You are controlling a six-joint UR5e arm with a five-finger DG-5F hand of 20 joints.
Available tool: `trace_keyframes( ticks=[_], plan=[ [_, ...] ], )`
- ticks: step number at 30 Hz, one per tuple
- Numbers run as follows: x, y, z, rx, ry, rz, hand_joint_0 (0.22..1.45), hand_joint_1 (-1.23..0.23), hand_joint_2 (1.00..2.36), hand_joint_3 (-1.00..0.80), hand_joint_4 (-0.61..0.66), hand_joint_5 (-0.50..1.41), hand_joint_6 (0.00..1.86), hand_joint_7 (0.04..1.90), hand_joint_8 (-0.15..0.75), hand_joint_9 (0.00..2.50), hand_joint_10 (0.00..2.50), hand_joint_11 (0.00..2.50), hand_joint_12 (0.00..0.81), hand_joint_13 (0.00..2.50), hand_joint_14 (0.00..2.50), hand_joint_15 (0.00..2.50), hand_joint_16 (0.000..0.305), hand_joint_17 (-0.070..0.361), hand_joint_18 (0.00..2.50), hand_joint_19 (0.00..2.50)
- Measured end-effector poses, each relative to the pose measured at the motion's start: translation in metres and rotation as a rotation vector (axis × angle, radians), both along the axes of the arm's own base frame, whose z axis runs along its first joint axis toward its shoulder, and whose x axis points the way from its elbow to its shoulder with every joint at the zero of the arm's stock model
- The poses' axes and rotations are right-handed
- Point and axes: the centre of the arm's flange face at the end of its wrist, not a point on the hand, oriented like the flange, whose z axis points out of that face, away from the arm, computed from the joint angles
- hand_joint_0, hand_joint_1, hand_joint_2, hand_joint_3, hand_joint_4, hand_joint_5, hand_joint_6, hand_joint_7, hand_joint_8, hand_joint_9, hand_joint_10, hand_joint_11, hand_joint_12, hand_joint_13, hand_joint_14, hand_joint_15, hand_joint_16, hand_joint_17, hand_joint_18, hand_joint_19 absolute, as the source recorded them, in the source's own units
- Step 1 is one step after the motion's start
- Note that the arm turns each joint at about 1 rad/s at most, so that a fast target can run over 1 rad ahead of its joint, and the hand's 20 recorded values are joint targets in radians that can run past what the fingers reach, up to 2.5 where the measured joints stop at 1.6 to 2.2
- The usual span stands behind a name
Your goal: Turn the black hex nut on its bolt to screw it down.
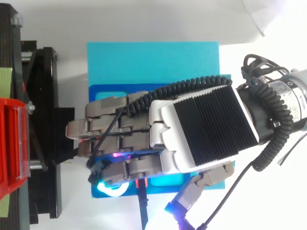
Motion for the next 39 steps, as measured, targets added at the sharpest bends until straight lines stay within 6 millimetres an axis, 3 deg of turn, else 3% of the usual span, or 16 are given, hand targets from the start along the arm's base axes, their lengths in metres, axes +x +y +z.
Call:
trace_keyframes(
  ticks=[39],
  plan=[
    [-0.004, -0.011, -0.005, -0.003, 0.041, -0.017, 0.46, -0.19, 1.00, -0.50, 0.27, -0.21, 0.77, 0.95, 0.288, 0.52, 0.01, 0.34, 0.333, 0.35, 0.00, 0.03, 0.053, 0.119, 0.33, 0.21]
  ],
)
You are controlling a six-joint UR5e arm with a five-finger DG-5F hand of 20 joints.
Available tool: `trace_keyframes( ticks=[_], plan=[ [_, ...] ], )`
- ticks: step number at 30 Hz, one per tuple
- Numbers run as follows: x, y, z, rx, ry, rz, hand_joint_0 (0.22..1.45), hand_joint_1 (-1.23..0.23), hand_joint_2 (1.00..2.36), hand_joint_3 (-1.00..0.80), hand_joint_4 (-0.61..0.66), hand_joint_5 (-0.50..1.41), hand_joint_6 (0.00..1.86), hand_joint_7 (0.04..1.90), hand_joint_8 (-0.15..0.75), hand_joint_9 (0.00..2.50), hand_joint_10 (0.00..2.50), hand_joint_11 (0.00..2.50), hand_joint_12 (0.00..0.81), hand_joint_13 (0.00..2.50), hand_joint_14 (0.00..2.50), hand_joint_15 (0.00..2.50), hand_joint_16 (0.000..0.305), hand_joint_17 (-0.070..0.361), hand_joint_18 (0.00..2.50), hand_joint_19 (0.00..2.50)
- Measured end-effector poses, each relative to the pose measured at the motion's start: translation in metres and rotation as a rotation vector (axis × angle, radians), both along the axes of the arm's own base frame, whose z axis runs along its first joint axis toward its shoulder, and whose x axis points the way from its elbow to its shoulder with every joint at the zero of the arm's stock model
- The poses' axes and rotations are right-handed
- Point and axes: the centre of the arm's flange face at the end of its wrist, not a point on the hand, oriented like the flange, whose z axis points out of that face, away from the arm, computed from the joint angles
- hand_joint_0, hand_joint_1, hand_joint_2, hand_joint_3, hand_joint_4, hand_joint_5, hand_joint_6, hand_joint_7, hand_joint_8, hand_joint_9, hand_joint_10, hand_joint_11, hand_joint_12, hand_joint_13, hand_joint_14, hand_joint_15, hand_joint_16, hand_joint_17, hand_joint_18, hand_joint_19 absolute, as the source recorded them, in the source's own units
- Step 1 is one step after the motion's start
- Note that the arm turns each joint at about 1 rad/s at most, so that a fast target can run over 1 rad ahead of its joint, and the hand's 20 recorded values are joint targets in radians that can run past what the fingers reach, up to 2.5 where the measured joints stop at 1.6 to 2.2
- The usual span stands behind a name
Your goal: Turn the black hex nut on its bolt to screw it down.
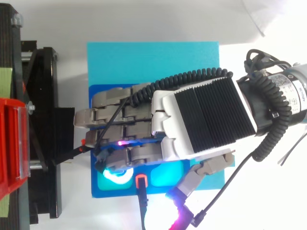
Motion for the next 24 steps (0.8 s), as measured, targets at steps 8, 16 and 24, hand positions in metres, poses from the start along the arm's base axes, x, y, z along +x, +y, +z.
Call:
trace_keyframes(
  ticks=[8, 16, 24],
  plan=[
    [-0.001, -0.008, 0.000, 0.000, -0.002, -0.009, 0.46, -0.19, 1.00, -0.50, 0.27, -0.21, 0.78, 0.95, 0.287, 0.52, 0.01, 0.34, 0.331, 0.35, 0.00, 0.03, 0.053, 0.119, 0.34, 0.21],
    [-0.002, -0.020, 0.000, 0.000, -0.003, -0.022, 0.46, -0.19, 1.00, -0.50, 0.26, -0.21, 0.78, 0.94, 0.286, 0.52, 0.01, 0.34, 0.329, 0.36, 0.00, 0.04, 0.053, 0.119, 0.34, 0.21],
    [-0.003, -0.030, 0.000, -0.002, -0.003, -0.025, 0.46, -0.19, 1.00, -0.50, 0.27, -0.21, 0.78, 0.94, 0.285, 0.52, 0.01, 0.34, 0.328, 0.36, 0.00, 0.04, 0.053, 0.119, 0.34, 0.22]
  ],
)
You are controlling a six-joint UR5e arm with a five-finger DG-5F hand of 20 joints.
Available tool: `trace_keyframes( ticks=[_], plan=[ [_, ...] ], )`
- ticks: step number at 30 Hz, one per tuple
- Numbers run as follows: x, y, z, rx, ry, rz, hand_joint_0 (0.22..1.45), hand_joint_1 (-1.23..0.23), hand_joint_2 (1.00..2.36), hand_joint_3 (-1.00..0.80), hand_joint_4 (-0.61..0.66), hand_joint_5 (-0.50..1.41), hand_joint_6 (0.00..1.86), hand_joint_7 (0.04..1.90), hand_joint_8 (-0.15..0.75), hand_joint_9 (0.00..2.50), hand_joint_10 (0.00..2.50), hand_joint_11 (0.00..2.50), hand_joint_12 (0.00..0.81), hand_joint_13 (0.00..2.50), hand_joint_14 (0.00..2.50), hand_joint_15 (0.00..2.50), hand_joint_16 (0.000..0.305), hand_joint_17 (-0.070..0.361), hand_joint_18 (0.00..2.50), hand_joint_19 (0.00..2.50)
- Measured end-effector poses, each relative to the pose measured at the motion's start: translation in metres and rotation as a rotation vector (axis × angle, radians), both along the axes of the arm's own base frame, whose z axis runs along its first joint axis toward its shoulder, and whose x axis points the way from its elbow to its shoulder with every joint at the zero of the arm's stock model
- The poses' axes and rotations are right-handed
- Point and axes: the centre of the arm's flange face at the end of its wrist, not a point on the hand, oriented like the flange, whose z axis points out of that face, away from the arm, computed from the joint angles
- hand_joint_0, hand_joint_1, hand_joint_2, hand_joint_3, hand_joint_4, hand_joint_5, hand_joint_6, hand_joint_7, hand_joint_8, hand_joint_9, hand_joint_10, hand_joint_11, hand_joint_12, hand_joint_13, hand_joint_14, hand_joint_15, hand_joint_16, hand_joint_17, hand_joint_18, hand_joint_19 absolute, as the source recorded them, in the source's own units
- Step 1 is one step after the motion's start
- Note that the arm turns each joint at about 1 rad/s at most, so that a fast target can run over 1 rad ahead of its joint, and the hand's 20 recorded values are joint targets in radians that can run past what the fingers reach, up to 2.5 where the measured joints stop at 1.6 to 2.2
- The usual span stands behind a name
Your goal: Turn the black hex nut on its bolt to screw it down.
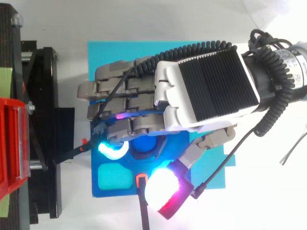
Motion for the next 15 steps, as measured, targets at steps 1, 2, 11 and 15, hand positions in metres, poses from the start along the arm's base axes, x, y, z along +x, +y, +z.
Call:
trace_keyframes(
  ticks=[1, 2, 11, 15],
  plan=[
    [0.000, -0.001, 0.000, 0.000, 0.000, -0.001, 0.46, -0.19, 1.00, -0.50, 0.27, -0.21, 0.78, 0.94, 0.286, 0.52, 0.01, 0.33, 0.328, 0.36, 0.00, 0.04, 0.053, 0.119, 0.34, 0.21],
    [0.000, -0.003, 0.000, 0.000, 0.000, -0.002, 0.46, -0.19, 1.00, -0.50, 0.26, -0.21, 0.78, 0.94, 0.287, 0.52, 0.01, 0.33, 0.328, 0.36, 0.00, 0.04, 0.053, 0.119, 0.34, 0.21],
    [-0.002, -0.010, 0.000, -0.001, 0.001, -0.004, 0.47, -0.20, 1.00, -0.50, 0.27, -0.21, 0.78, 0.95, 0.285, 0.53, 0.01, 0.33, 0.328, 0.36, 0.00, 0.04, 0.052, 0.118, 0.34, 0.22],
    [-0.002, -0.013, 0.000, -0.002, 0.001, 0.000, 0.47, -0.20, 1.00, -0.50, 0.27, -0.21, 0.78, 0.94, 0.286, 0.53, 0.01, 0.34, 0.328, 0.36, 0.00, 0.04, 0.052, 0.118, 0.35, 0.21]
  ],
)
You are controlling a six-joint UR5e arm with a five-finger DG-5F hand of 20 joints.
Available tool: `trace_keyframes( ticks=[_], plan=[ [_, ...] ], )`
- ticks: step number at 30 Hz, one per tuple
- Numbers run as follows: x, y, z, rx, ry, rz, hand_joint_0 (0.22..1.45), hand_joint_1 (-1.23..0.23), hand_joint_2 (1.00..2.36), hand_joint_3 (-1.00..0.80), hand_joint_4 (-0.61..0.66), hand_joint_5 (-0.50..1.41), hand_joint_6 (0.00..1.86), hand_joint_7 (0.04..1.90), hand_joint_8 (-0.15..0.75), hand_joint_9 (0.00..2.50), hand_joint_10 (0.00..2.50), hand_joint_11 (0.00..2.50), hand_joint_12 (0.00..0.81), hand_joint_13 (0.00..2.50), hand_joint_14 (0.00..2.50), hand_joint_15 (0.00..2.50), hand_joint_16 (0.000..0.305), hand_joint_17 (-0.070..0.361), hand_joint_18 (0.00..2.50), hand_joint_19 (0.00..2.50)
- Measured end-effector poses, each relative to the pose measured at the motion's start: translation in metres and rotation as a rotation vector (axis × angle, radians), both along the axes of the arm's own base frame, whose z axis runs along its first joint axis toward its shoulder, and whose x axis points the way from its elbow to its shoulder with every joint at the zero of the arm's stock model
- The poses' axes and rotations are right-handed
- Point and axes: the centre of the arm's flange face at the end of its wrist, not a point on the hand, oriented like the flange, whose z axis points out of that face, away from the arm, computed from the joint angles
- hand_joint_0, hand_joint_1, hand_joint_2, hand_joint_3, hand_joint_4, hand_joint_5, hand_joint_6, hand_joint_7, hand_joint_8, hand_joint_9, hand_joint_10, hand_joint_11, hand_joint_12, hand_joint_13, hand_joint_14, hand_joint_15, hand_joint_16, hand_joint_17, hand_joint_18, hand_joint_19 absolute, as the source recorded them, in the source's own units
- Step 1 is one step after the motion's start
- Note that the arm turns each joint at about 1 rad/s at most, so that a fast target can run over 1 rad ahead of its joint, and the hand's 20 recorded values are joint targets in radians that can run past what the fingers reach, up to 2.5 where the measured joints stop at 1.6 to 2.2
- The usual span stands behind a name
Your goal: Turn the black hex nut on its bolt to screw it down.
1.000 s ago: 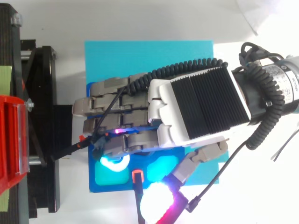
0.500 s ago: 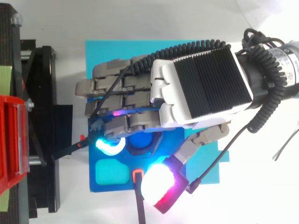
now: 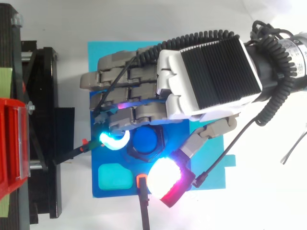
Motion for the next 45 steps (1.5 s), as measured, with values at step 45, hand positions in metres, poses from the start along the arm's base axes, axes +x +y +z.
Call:
trace_keyframes(
  ticks=[45],
  plan=[
    [0.008, 0.020, 0.009, -0.002, -0.084, 0.051, 0.46, -0.17, 1.00, -0.50, 0.28, -0.17, 0.55, 1.24, 0.283, 0.52, 0.01, 0.34, 0.329, 0.35, 0.00, 0.04, 0.053, 0.120, 0.33, 0.23]
  ],
)
